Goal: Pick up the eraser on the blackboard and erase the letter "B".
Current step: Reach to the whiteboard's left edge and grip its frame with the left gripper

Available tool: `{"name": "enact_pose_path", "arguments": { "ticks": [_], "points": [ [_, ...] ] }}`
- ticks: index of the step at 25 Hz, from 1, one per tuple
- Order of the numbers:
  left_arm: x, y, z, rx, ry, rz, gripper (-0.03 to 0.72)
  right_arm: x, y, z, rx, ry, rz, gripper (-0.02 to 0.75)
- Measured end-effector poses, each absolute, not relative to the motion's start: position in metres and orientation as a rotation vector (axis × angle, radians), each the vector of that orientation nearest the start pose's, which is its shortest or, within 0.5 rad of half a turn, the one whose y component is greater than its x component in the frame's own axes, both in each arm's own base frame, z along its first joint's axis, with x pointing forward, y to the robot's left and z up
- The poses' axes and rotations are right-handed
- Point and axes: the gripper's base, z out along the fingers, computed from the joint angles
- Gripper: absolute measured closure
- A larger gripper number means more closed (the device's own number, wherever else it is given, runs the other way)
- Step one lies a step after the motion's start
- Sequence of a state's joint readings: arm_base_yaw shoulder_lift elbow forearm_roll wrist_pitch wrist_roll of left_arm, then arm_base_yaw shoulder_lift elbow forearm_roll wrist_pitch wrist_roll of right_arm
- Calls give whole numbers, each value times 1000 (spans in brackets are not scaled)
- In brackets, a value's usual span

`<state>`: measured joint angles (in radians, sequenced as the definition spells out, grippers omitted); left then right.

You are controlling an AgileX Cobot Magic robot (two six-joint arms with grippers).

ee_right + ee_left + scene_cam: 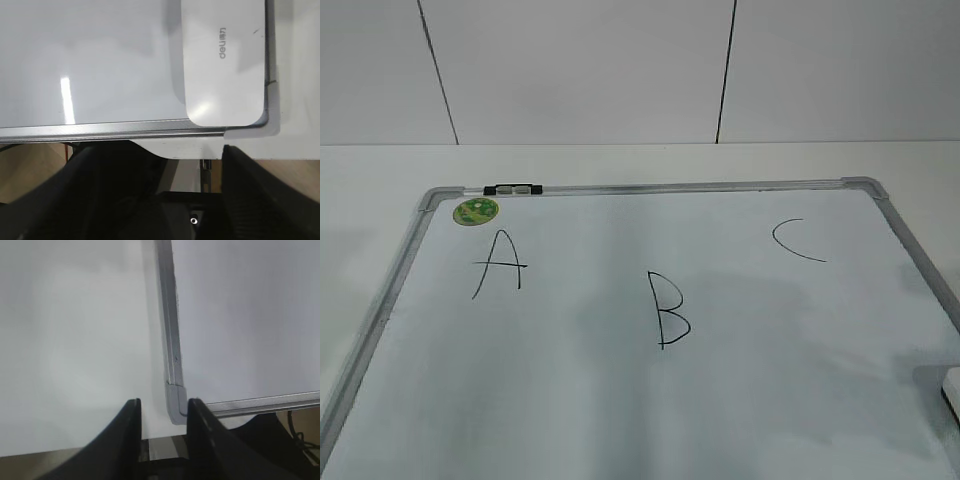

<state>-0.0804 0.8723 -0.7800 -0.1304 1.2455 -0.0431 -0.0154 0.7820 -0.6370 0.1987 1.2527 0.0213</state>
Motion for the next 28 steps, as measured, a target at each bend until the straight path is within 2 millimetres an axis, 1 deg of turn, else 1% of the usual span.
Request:
{"name": "enact_pose_path", "arguments": {
  "ticks": [1,4,7,12,16,20,23,25,28],
  "points": [
    [135,-23,296,17,2854,-219,450,108,14,267,90,2902,255,154],
    [164,-27,288,-5,2914,-249,450,115,10,260,69,2961,189,154],
    [196,-30,285,-22,2924,-255,450,123,6,254,60,3007,136,154],
    [252,-33,273,-30,2974,-233,450,129,5,249,47,3041,114,154],
    [289,-34,257,-19,3011,-193,450,131,5,247,44,3049,112,154],
    [315,-35,241,-3,3049,-177,450,135,4,255,38,3020,109,154],
    [330,-37,227,7,3078,-169,450,139,4,264,35,2985,108,154],
    [337,-40,217,35,3099,-145,450,141,4,268,34,2969,107,154],
    [345,-46,200,78,3130,-118,450,143,4,269,35,2971,107,154]
  ]
}}
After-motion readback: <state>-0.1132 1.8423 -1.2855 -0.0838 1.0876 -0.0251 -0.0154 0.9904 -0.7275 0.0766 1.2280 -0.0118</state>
